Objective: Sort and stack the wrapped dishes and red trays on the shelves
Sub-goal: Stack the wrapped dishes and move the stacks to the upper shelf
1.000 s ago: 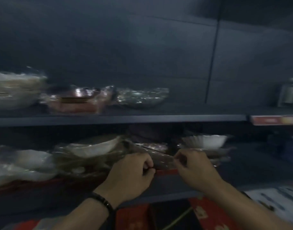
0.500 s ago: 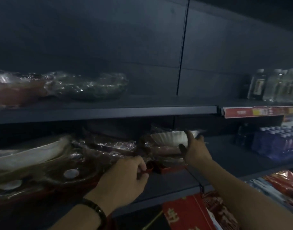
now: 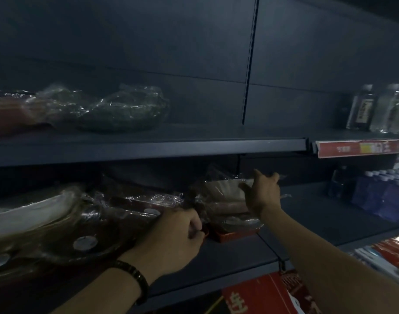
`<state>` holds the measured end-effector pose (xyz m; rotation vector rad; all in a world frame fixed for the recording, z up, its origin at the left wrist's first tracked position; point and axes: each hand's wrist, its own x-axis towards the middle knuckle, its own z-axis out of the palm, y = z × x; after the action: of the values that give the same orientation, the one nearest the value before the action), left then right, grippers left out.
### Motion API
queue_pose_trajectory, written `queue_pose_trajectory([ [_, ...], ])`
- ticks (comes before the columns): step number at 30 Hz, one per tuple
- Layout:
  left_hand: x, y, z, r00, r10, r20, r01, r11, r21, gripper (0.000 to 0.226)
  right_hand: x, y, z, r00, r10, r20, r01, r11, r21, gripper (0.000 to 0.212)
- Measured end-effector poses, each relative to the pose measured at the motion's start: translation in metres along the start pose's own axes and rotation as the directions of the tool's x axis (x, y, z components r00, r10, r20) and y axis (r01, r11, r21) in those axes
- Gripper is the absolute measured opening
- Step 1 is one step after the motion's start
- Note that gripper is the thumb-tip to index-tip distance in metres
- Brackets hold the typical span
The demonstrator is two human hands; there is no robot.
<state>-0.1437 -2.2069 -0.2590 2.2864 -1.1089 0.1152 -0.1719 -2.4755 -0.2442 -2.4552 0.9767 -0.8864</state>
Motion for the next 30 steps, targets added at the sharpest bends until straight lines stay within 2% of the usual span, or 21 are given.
queue_pose_trajectory([
  [4, -0.004, -0.002, -0.014, 1.0, -0.011, -0.022, 0.01, 0.999, -0.048, 0.003, -0.012, -0.003, -0.011, 0.997, -0.004, -0.074, 0.011, 0.996, 0.09, 0.049],
  [8, -0.014, -0.001, -0.033, 0.998, -0.048, -0.033, 0.043, 0.989, -0.14, 0.012, -0.044, -0.002, -0.033, 0.979, -0.1, -0.178, 0.131, 0.976, 0.172, 0.037],
  [12, -0.038, -0.005, -0.049, 0.994, -0.106, 0.0, 0.103, 0.966, -0.238, 0.04, -0.086, 0.0, -0.058, 0.967, -0.164, -0.196, 0.214, 0.939, 0.268, 0.019],
  [18, -0.088, -0.012, -0.067, 0.976, -0.202, 0.087, 0.219, 0.925, -0.31, 0.094, -0.155, -0.004, -0.08, 0.911, -0.326, -0.253, 0.39, 0.882, 0.265, 0.025],
  [20, -0.108, -0.013, -0.076, 0.975, -0.204, 0.085, 0.221, 0.912, -0.345, 0.101, -0.174, -0.011, -0.081, 0.879, -0.4, -0.26, 0.46, 0.855, 0.241, 0.027],
  [23, -0.138, -0.022, -0.092, 0.977, -0.212, 0.01, 0.196, 0.886, -0.42, 0.106, -0.205, -0.033, -0.082, 0.847, -0.466, -0.255, 0.525, 0.808, 0.268, 0.026],
  [26, -0.175, -0.03, -0.115, 0.974, -0.202, -0.099, 0.127, 0.857, -0.5, 0.11, -0.234, -0.064, -0.088, 0.858, -0.459, -0.23, 0.514, 0.766, 0.387, 0.03],
  [30, -0.233, -0.039, -0.157, 0.907, -0.296, -0.298, 0.064, 0.798, -0.599, 0.134, -0.262, -0.112, -0.101, 0.864, -0.456, -0.215, 0.495, 0.689, 0.53, 0.028],
])
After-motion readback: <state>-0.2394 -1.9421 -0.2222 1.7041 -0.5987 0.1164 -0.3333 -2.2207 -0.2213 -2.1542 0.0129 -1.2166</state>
